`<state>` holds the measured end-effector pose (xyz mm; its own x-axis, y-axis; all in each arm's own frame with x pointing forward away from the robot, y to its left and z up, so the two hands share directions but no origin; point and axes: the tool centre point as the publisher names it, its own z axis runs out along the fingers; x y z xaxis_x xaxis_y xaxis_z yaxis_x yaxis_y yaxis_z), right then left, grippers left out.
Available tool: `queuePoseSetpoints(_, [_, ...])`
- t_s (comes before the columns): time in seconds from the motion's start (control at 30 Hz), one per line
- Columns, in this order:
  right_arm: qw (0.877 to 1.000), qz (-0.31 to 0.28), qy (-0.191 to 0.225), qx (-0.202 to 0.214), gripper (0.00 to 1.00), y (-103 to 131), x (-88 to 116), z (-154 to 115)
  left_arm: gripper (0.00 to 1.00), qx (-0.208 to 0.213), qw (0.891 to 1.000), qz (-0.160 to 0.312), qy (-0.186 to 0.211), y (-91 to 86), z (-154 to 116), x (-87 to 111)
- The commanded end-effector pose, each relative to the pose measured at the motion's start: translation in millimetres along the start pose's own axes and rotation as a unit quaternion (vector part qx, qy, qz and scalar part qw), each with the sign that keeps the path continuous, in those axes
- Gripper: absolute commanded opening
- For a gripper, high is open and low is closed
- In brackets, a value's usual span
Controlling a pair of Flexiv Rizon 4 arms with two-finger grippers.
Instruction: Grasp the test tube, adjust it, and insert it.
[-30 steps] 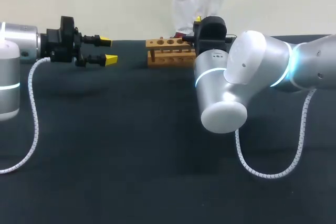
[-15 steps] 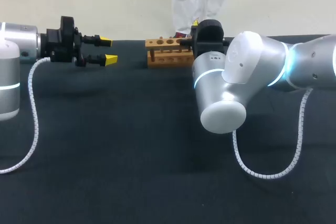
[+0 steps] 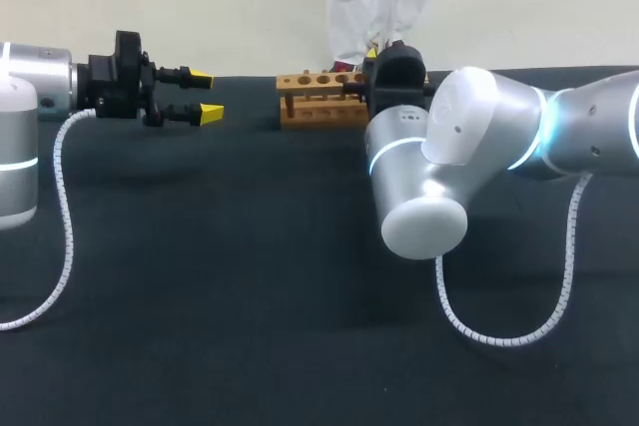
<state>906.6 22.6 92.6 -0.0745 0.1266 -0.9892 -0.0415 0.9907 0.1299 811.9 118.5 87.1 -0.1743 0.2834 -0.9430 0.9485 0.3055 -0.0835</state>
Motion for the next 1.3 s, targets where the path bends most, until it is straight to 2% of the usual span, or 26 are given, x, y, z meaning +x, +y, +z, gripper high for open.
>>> queuePoseSetpoints(0.03, [1.0, 0.001, -0.001, -0.013, 0.06, -1.4, 2.1, 0.4, 1.0, 0.001, 1.0, 0.001, -0.001, 1.7, 0.7, 1.0])
queuePoseSetpoints(0.07, [1.0, 0.001, -0.001, -0.013, 0.09, -1.4, 2.5, 0.3, 1.0, 0.001, 1.0, 0.001, -0.001, 1.7, 0.7, 1.0])
queuePoseSetpoints(0.23, [1.0, 0.002, 0.002, -0.012, 0.33, -1.3, 3.7, -1.3, 1.0, 0.001, 1.0, 0.001, -0.001, 1.7, 0.7, 1.0])
queuePoseSetpoints(0.3, [1.0, 0.003, 0.002, -0.011, 0.32, -1.6, 3.8, -2.0, 1.0, 0.001, 1.0, 0.001, -0.001, 1.7, 0.7, 1.0])
queuePoseSetpoints(0.47, [1.0, 0.005, 0.002, -0.009, 0.37, -1.8, 4.0, -2.6, 1.0, 0.001, 1.0, 0.001, -0.001, 1.7, 0.7, 1.0])
queuePoseSetpoints(0.57, [1.0, 0.006, 0.0, -0.008, 0.33, -2.3, 3.3, -3.2, 1.0, 0.001, 1.0, 0.001, -0.001, 1.7, 0.7, 1.0])
queuePoseSetpoints(0.6, [1.0, 0.006, -0.001, -0.007, 0.24, -2.5, 2.7, -3.4, 1.0, 0.001, 1.0, 0.001, -0.001, 1.7, 0.7, 1.0])
queuePoseSetpoints(0.63, [1.0, 0.006, -0.003, -0.004, 0.2, -2.6, 2.3, -3.5, 1.0, 0.001, 1.0, 0.001, -0.001, 1.7, 0.7, 1.0])
queuePoseSetpoints(0.7, [1.0, 0.005, -0.005, 0.0, 0.24, -3.4, 0.4, -4.1, 1.0, 0.001, 1.0, 0.001, -0.001, 1.7, 0.7, 1.0])
queuePoseSetpoints(0.77, [1.0, 0.004, -0.01, 0.002, 0.33, -4.2, -2.3, -4.6, 1.0, 0.001, 1.0, 0.001, -0.001, 1.7, 0.7, 1.0])
queuePoseSetpoints(0.83, [1.0, 0.003, -0.014, 0.005, 0.29, -4.7, -5.7, -5.3, 1.0, 0.001, 1.0, 0.001, -0.001, 1.7, 0.7, 1.0])
queuePoseSetpoints(0.97, [1.0, 0.002, -0.02, 0.007, 0.33, -5.2, -9.2, -6.4, 1.0, 0.001, 1.0, 0.001, -0.001, 1.7, 0.7, 1.0])
queuePoseSetpoints(1.03, [1.0, 0.001, -0.023, 0.009, 0.26, -5.2, -12.5, -7.5, 1.0, 0.001, 1.0, 0.001, -0.001, 1.7, 0.7, 1.0])
queuePoseSetpoints(1.17, [1.0, -0.001, -0.028, 0.013, 0.25, -5.8, -15.4, -9.4, 1.0, 0.001, 1.0, 0.001, -0.001, 1.7, 0.7, 1.0])
queuePoseSetpoints(1.2, [0.999, -0.002, -0.03, 0.014, 0.21, -6.0, -15.8, -9.9, 1.0, 0.001, 1.0, 0.001, -0.001, 1.7, 0.7, 1.0])
queuePoseSetpoints(1.23, [0.999, -0.003, -0.031, 0.014, 0.0, -5.9, -19.3, -11.0, 1.0, 0.001, 1.0, 0.001, -0.001, 1.7, 0.7, 1.0])
queuePoseSetpoints(1.3, [0.999, -0.003, -0.033, 0.014, 0.04, -5.5, -21.4, -11.6, 1.0, 0.001, 1.0, 0.001, -0.001, 1.7, 0.7, 1.0])
